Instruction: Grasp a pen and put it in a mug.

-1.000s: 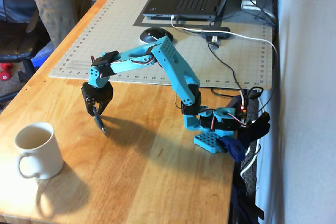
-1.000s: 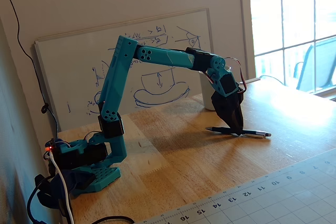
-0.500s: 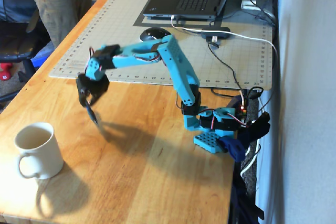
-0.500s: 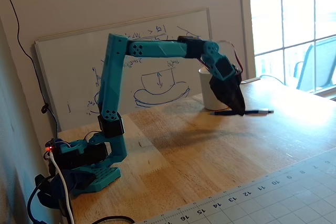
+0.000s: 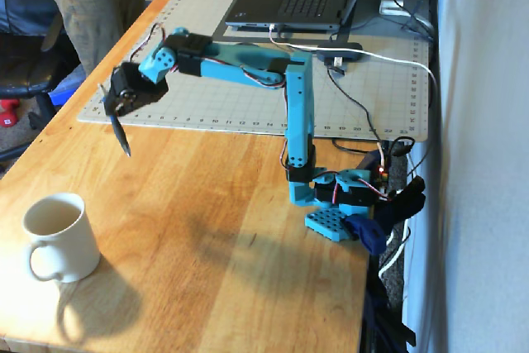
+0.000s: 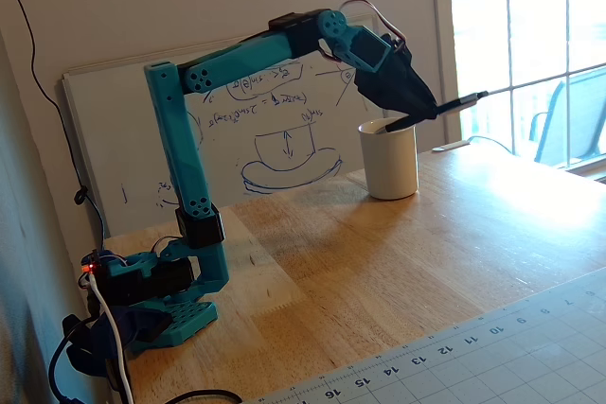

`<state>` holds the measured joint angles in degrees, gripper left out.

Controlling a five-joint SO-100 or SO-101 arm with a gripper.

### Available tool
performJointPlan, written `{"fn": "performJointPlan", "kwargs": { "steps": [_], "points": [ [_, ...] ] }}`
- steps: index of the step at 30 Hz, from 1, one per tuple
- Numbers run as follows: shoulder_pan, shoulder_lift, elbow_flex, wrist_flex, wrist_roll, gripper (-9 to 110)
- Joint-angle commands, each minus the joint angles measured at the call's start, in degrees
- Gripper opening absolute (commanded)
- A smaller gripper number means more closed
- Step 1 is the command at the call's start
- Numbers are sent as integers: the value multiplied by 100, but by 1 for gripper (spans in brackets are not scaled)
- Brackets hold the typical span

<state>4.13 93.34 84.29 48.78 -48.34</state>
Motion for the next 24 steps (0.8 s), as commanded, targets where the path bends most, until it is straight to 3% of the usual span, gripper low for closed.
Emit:
{"fn": "performJointPlan", "kwargs": {
  "steps": [1,11,17,24],
  "points": [
    [-457,677,-158,-448,-255,2],
    [-1037,343,62,-3410,-3384,2],
    [-1213,-149,202,-4544,-5291,2],
    [-1916,-782,325,-5150,-5959,2]
  ]
}}
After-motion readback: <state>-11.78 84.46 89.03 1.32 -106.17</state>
